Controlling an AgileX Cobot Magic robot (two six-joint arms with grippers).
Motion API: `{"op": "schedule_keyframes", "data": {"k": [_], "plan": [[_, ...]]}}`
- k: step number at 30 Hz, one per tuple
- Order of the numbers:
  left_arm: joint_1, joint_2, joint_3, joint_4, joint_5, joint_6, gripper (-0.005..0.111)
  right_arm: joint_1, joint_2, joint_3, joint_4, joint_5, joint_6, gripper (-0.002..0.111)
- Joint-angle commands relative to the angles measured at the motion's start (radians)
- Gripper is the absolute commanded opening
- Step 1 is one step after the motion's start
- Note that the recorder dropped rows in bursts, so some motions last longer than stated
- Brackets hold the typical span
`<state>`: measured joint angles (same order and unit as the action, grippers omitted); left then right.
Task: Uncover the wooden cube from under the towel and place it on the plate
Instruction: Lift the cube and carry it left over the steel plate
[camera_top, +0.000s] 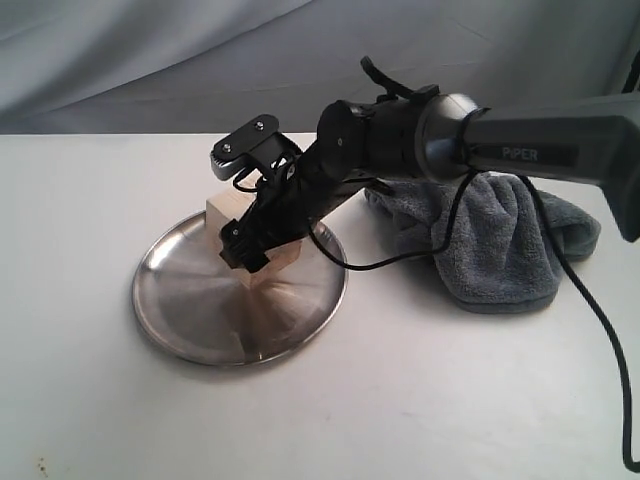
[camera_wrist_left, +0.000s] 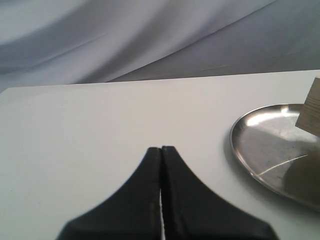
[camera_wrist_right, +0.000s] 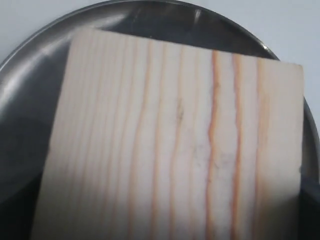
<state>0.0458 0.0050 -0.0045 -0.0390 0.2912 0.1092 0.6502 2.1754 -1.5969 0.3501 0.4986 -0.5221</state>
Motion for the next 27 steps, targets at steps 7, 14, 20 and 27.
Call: {"op": "schedule_keyframes", "data": {"k": [7,14,20,27], "plan": [[0.002,-0.005,0.004,-0.004,-0.006,0.000,0.000,0.005,0.043,-0.011,-0.003,-0.035,-0.049,0.000],[0.002,-0.005,0.004,-0.004,-0.006,0.000,0.000,0.014,0.050,-0.011,-0.011,-0.078,-0.054,0.000],[0.002,-0.005,0.004,-0.004,-0.006,0.000,0.000,0.015,0.052,-0.011,-0.011,-0.090,-0.056,0.000],[0.002,-0.005,0.004,-0.004,-0.006,0.000,0.000,0.017,0.052,-0.011,-0.011,-0.090,-0.056,0.006]]}}
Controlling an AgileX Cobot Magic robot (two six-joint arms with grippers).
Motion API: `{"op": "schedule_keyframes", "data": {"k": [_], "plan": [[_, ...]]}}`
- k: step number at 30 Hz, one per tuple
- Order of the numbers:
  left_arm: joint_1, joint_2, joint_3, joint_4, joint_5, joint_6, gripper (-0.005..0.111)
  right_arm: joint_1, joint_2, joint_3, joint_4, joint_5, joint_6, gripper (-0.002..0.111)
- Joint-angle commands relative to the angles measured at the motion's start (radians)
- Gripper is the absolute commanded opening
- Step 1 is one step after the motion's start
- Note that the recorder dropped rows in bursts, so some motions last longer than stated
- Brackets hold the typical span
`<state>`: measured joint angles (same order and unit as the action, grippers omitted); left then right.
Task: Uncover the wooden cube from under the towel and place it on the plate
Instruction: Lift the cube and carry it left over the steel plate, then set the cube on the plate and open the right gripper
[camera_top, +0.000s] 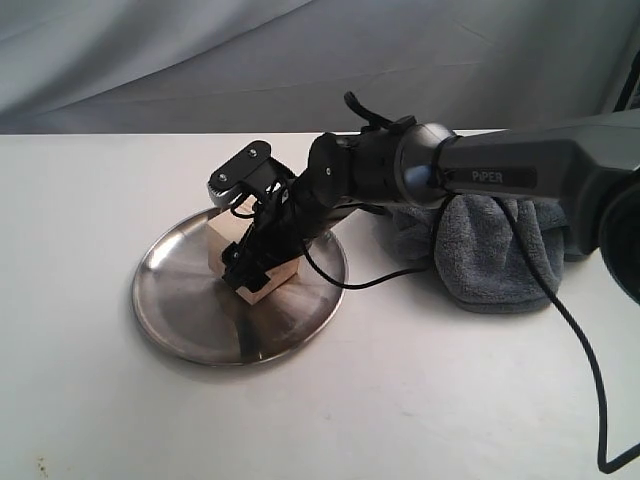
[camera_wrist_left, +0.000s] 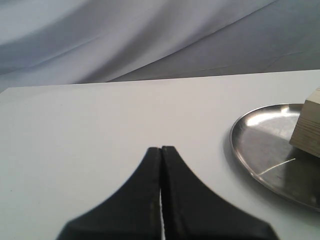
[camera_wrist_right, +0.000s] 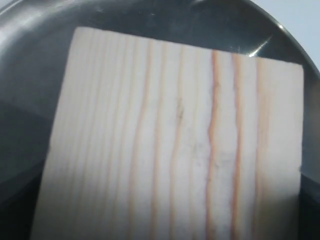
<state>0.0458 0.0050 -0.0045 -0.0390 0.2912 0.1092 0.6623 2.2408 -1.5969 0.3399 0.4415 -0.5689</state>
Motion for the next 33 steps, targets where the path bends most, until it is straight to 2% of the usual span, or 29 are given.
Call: {"op": "schedule_keyframes", "data": {"k": [1,3,7,9,22,26,31,33], "plan": [[0.002,-0.005,0.004,-0.004,-0.006,0.000,0.000,0.005,-0.014,-0.011,0.000,-0.033,-0.009,0.012],[0.002,-0.005,0.004,-0.004,-0.006,0.000,0.000,0.005,-0.014,-0.011,0.000,-0.033,-0.009,0.028],[0.002,-0.005,0.004,-0.004,-0.006,0.000,0.000,0.015,-0.014,-0.011,0.000,-0.039,-0.009,0.084],[0.002,-0.005,0.004,-0.004,-0.006,0.000,0.000,0.026,-0.014,-0.011,0.000,-0.051,-0.020,0.105],[0.002,-0.005,0.004,-0.004,-0.006,0.000,0.000,0.037,-0.067,-0.011,-0.021,-0.017,-0.036,0.105],[0.002,-0.005,0.004,-0.004,-0.006,0.000,0.000,0.037,-0.140,-0.011,-0.051,0.054,-0.036,0.105],[0.002,-0.005,0.004,-0.004,-0.006,0.000,0.000,0.037,-0.291,-0.011,-0.082,0.252,-0.017,0.105],[0.002,-0.005,0.004,-0.004,-0.006,0.000,0.000,0.037,-0.351,-0.011,-0.139,0.321,0.063,0.105]]}}
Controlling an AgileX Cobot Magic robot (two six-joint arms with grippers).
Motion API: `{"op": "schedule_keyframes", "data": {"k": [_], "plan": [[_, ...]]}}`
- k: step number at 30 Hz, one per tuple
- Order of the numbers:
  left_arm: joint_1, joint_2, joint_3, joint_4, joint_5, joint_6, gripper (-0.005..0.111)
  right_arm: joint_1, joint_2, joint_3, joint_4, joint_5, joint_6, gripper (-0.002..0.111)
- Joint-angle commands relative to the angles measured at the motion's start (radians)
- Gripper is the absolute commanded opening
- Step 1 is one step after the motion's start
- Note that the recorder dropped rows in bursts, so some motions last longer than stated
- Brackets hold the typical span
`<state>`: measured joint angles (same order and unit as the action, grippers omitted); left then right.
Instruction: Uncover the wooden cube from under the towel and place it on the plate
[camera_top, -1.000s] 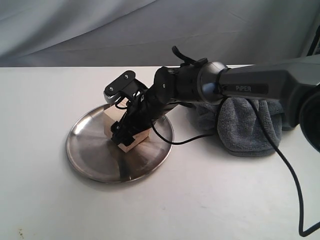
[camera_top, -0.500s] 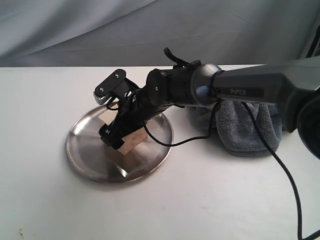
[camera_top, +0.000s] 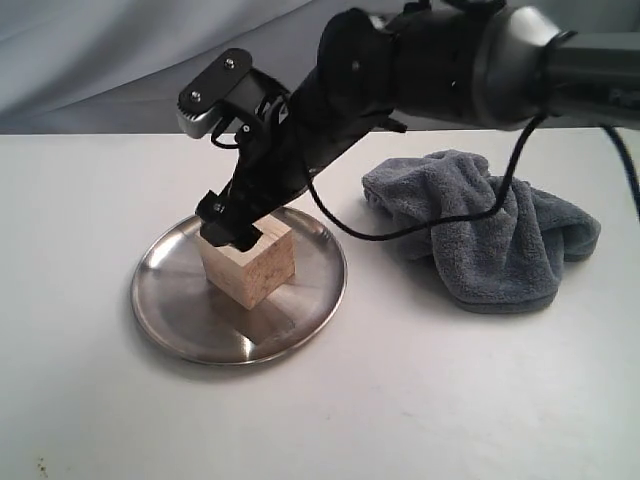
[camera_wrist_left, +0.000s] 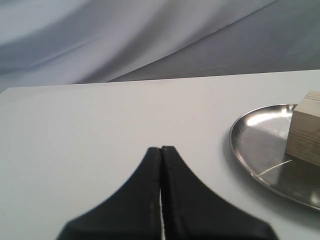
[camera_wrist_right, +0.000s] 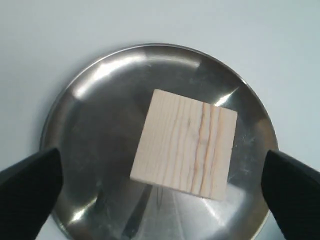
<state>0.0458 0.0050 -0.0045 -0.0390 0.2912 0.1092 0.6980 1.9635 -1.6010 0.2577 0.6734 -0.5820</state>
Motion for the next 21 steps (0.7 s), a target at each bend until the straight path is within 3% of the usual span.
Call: {"op": "schedule_keyframes", "data": {"k": [1,6,12,18,21], "plan": [[0.002,-0.005,0.004,-0.004,-0.006,0.000,0.000,0.002,-0.100,-0.007,-0.100,0.124,0.121,0.103],[0.002,-0.005,0.004,-0.004,-0.006,0.000,0.000,0.000,-0.215,-0.007,-0.300,0.255,0.331,0.078],[0.002,-0.005,0.004,-0.004,-0.006,0.000,0.000,0.000,-0.436,0.066,-0.281,0.300,0.336,0.033],[0.002,-0.005,0.004,-0.004,-0.006,0.000,0.000,0.000,-0.655,0.230,-0.281,0.273,0.378,0.002],[0.002,-0.005,0.004,-0.004,-0.006,0.000,0.000,0.000,-0.776,0.349,-0.281,0.209,0.407,0.000]]}}
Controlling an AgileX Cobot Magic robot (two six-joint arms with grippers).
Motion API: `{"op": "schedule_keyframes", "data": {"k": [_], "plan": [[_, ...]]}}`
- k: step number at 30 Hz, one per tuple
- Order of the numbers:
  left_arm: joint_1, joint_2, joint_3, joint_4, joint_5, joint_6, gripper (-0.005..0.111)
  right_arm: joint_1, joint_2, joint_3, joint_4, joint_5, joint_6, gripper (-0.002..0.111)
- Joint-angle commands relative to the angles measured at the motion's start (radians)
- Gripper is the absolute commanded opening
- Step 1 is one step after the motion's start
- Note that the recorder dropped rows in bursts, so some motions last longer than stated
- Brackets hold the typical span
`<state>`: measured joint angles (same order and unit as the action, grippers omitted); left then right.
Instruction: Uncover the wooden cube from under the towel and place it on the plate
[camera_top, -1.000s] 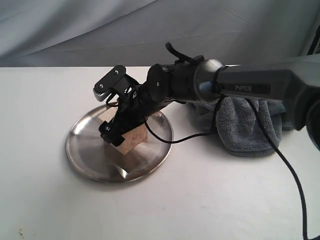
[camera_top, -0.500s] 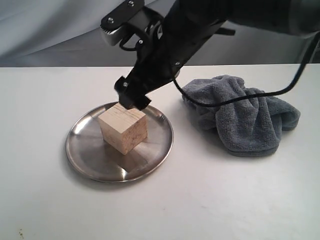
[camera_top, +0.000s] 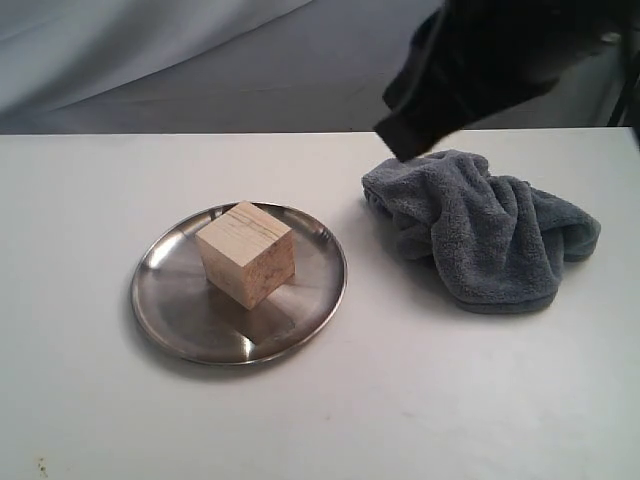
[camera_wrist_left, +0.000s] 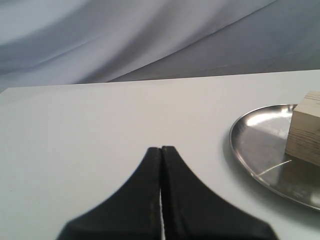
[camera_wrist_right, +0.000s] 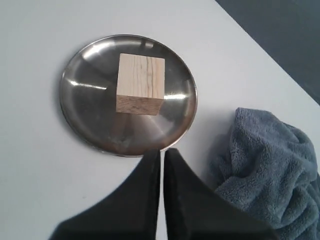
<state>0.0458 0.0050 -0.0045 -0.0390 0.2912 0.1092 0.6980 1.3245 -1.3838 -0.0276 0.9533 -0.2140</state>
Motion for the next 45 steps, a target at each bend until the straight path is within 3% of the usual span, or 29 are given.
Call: {"op": "schedule_keyframes", "data": {"k": [1,7,16,31,36,45], "plan": [[0.002,-0.005,0.004,-0.004,-0.006,0.000,0.000,0.000,-0.175,0.171,0.004,-0.103,0.050,0.000],[0.002,-0.005,0.004,-0.004,-0.006,0.000,0.000,0.000,-0.457,0.479,0.004,-0.317,0.121,0.000],[0.002,-0.005,0.004,-0.004,-0.006,0.000,0.000,0.000,-0.795,0.785,0.092,-0.295,0.121,0.000],[0.002,-0.005,0.004,-0.004,-0.006,0.000,0.000,0.000,-1.005,0.829,0.094,-0.290,0.119,0.000],[0.002,-0.005,0.004,-0.004,-0.006,0.000,0.000,0.000,-1.005,0.831,0.089,-0.295,0.015,0.000],[0.002,-0.005,0.004,-0.004,-0.006,0.000,0.000,-0.019,-1.055,1.135,0.068,-0.757,-0.001,0.000]]}}
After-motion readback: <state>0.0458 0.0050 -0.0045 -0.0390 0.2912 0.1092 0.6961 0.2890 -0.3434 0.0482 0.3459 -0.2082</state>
